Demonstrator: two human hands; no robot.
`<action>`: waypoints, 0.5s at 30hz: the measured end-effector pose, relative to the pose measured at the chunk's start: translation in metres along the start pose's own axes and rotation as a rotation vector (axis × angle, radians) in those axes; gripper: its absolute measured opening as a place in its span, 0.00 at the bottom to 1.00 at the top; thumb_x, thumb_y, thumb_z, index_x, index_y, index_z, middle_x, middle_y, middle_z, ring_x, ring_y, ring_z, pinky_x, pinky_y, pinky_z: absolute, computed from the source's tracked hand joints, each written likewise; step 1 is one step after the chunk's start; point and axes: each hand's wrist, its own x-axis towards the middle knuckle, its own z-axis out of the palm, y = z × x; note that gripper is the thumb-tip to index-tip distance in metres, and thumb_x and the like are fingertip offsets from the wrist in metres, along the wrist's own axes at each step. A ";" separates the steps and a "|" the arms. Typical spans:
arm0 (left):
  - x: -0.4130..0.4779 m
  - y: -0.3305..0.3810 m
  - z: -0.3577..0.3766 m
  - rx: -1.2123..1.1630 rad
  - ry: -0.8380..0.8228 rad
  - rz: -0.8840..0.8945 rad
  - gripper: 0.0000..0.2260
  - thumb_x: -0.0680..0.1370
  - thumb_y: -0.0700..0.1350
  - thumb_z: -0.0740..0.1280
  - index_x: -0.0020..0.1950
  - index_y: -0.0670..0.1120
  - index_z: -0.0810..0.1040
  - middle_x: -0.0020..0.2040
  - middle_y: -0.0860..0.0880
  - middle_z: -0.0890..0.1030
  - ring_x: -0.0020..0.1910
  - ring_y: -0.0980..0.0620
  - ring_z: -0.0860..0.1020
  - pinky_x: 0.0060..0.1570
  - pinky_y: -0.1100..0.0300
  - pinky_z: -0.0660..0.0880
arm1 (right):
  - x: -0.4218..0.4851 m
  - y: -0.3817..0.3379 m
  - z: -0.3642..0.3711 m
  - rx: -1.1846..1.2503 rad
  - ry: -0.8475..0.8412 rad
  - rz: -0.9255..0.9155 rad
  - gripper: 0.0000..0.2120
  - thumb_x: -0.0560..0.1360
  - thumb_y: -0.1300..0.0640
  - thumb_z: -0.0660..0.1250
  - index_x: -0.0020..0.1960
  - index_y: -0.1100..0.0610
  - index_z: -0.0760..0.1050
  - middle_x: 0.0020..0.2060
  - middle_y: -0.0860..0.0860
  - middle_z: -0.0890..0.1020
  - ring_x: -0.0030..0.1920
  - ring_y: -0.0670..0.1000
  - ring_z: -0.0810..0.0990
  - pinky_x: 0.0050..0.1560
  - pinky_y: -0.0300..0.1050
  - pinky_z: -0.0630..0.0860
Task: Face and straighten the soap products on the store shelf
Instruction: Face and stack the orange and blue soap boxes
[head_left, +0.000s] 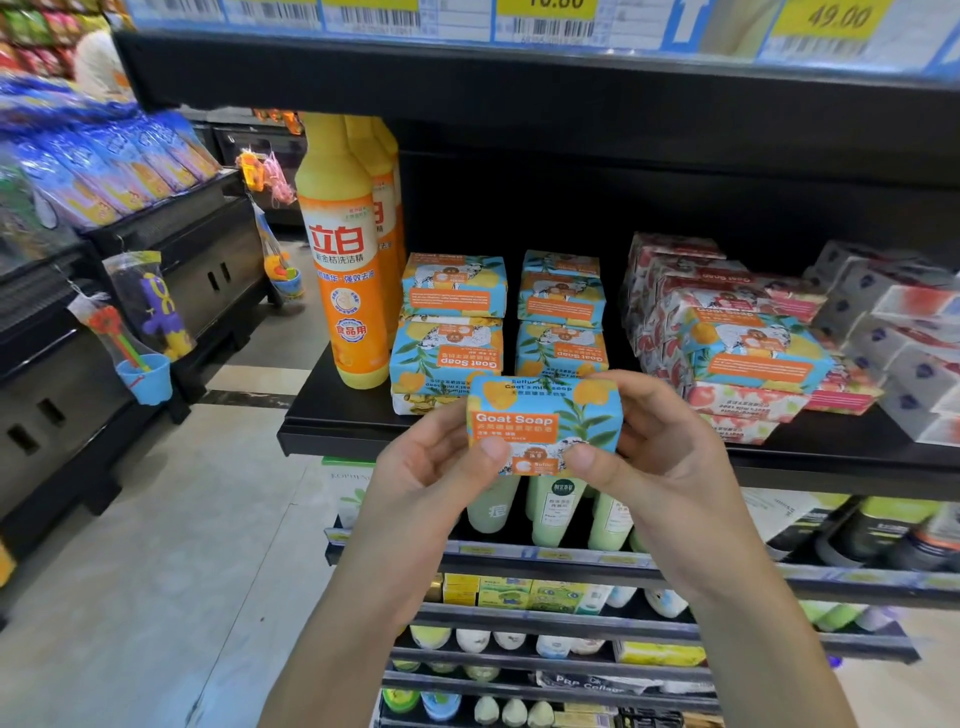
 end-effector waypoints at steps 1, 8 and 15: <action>-0.001 0.000 0.000 0.000 0.000 -0.007 0.21 0.76 0.48 0.72 0.68 0.45 0.78 0.62 0.47 0.84 0.64 0.48 0.81 0.66 0.51 0.77 | 0.000 0.000 -0.001 0.007 -0.009 -0.024 0.23 0.66 0.61 0.80 0.60 0.53 0.80 0.57 0.56 0.84 0.59 0.57 0.83 0.56 0.47 0.81; -0.001 0.004 -0.001 -0.065 -0.008 -0.056 0.41 0.65 0.65 0.80 0.69 0.41 0.76 0.61 0.45 0.84 0.62 0.46 0.82 0.62 0.54 0.78 | 0.002 0.004 -0.003 0.017 -0.046 -0.077 0.22 0.67 0.63 0.79 0.58 0.50 0.80 0.57 0.57 0.83 0.59 0.57 0.82 0.55 0.46 0.81; 0.002 -0.002 0.004 -0.011 0.067 -0.009 0.32 0.65 0.56 0.78 0.66 0.43 0.79 0.58 0.46 0.86 0.61 0.48 0.83 0.60 0.54 0.80 | 0.002 0.007 -0.004 0.051 -0.090 -0.033 0.25 0.64 0.52 0.84 0.58 0.51 0.81 0.58 0.59 0.82 0.63 0.62 0.80 0.57 0.49 0.81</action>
